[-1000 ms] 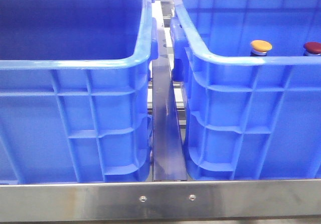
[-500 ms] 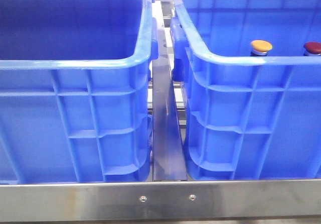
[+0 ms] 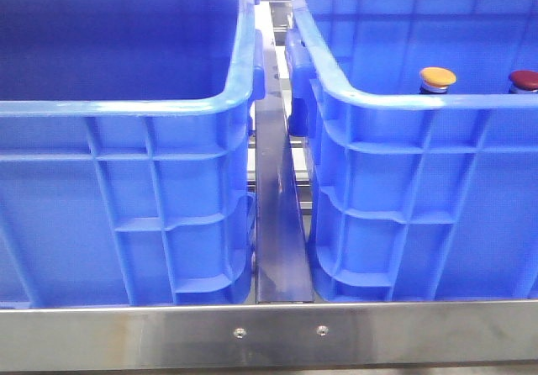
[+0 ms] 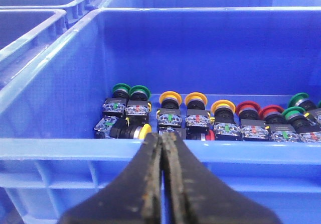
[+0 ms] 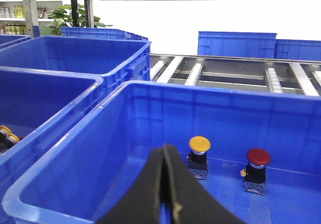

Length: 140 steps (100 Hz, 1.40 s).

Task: Pick red and yellow buttons and place in box

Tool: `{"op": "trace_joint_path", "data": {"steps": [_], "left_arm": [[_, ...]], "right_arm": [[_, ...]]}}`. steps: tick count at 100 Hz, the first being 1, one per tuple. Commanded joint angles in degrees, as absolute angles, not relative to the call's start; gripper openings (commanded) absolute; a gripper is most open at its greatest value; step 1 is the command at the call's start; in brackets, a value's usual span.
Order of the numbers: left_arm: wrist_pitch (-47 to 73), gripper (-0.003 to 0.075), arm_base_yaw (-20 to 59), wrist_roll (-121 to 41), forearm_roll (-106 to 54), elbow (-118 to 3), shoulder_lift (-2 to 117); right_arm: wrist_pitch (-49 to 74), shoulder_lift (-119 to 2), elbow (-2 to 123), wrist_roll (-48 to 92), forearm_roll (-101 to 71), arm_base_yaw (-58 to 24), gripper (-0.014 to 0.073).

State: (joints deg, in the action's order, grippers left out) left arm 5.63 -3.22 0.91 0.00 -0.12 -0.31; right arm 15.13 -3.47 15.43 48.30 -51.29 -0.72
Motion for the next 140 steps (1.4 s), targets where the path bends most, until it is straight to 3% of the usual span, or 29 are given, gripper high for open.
{"op": "trace_joint_path", "data": {"steps": [1,30,54,68,93,106,140], "left_arm": [[0.73,-0.002,-3.26,1.26,0.0,1.08,-2.07],[0.73,-0.002,-3.26,1.26,0.0,1.08,-2.07],[0.73,-0.002,-3.26,1.26,0.0,1.08,-2.07],[0.73,-0.002,-3.26,1.26,0.0,1.08,-2.07],[0.73,-0.002,-3.26,1.26,0.0,1.08,-2.07],[0.61,-0.002,-3.26,1.26,0.0,1.08,-2.07],[0.61,-0.002,-3.26,1.26,0.0,1.08,-2.07]], "right_arm": [[12.66,-4.31,16.83,48.42,-51.99,-0.42,-0.0102],[6.56,-4.31,16.22,46.91,-45.15,-0.42,-0.0102],[-11.23,-4.31,12.01,8.14,-7.77,-0.29,-0.0102],[-10.92,-4.31,7.73,-3.02,0.0,1.6,-0.0102],[-11.54,-0.31,-2.2,-4.8,0.45,7.63,-0.0102],[-4.46,1.84,-1.99,-5.3,1.59,7.46,-0.0102],[-4.38,1.83,-1.99,-5.3,2.63,7.46,-0.0102]]}}
